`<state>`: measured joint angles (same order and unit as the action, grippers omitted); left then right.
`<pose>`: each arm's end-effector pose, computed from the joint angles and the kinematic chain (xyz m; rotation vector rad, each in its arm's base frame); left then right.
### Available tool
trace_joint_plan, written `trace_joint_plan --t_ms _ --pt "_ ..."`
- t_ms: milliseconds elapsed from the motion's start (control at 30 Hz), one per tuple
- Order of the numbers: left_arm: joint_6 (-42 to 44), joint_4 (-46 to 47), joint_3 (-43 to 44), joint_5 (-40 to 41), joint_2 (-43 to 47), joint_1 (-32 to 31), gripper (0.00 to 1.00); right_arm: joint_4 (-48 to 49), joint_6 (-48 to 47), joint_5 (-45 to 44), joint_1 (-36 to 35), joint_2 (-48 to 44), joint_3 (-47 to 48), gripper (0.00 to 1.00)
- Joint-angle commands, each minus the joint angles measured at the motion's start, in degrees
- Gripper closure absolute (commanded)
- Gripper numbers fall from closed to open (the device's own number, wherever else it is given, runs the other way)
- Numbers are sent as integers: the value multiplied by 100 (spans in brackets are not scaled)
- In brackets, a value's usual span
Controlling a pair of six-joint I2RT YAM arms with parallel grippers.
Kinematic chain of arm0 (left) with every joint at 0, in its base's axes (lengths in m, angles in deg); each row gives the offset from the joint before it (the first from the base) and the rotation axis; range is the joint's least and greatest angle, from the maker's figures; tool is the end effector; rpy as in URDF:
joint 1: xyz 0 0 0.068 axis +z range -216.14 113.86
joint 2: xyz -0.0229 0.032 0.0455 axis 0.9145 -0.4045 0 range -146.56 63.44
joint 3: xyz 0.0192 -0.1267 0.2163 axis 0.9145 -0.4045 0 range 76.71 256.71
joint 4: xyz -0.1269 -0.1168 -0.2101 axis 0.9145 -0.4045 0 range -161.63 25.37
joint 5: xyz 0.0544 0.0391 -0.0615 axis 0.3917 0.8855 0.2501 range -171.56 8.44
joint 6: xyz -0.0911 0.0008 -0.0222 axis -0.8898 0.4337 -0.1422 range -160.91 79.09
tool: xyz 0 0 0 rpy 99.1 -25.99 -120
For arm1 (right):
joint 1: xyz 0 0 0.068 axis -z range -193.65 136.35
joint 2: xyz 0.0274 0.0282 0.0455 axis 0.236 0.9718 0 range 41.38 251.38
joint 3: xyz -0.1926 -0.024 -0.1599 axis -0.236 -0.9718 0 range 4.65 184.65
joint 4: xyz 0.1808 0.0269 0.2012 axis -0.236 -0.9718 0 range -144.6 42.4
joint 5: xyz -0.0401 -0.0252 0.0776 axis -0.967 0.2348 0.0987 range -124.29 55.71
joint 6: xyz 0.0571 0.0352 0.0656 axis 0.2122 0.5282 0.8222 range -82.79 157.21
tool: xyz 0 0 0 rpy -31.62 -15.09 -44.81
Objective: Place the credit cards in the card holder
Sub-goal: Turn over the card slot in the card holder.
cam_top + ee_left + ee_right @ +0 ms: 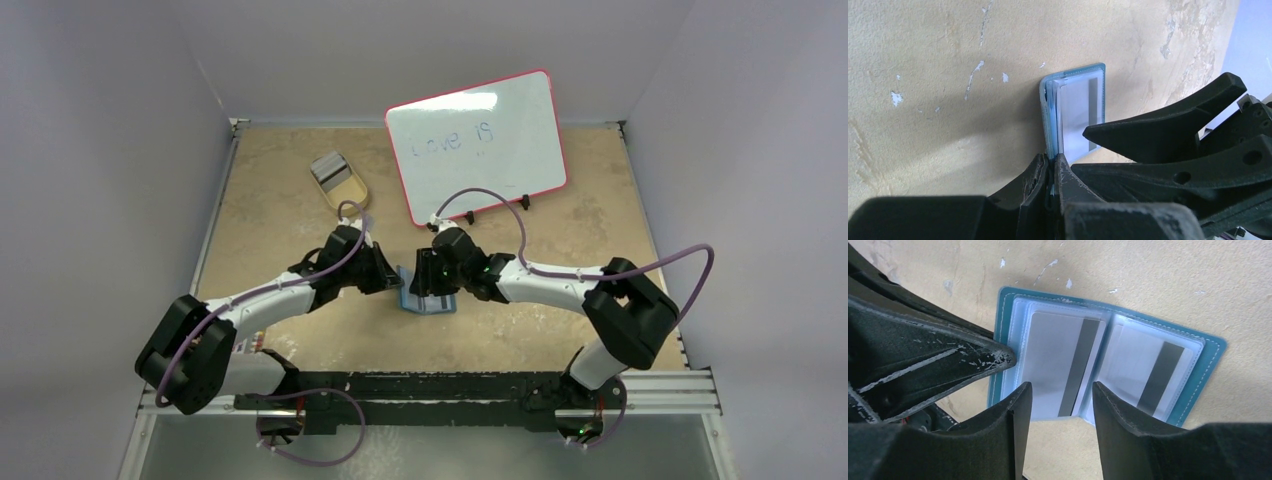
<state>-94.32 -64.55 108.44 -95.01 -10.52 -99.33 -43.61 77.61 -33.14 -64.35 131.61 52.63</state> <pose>0.2393 -0.1802 0.1134 -0.3113 2.4952 -0.9796 0.2365 0.2915 0.1295 -0.2259 2.3787 0.8440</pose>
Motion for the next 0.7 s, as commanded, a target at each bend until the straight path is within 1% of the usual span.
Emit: trace_joint_plan --t_ms 0,367,667 --pt "-52 70 264 95 169 -21 100 242 -103 224 -57 -154 214 48" --pt "-112 66 282 160 182 -21 100 314 -164 402 -120 10 304 44" --pt "-170 91 283 151 236 -21 100 49 -131 79 -162 179 432 45"
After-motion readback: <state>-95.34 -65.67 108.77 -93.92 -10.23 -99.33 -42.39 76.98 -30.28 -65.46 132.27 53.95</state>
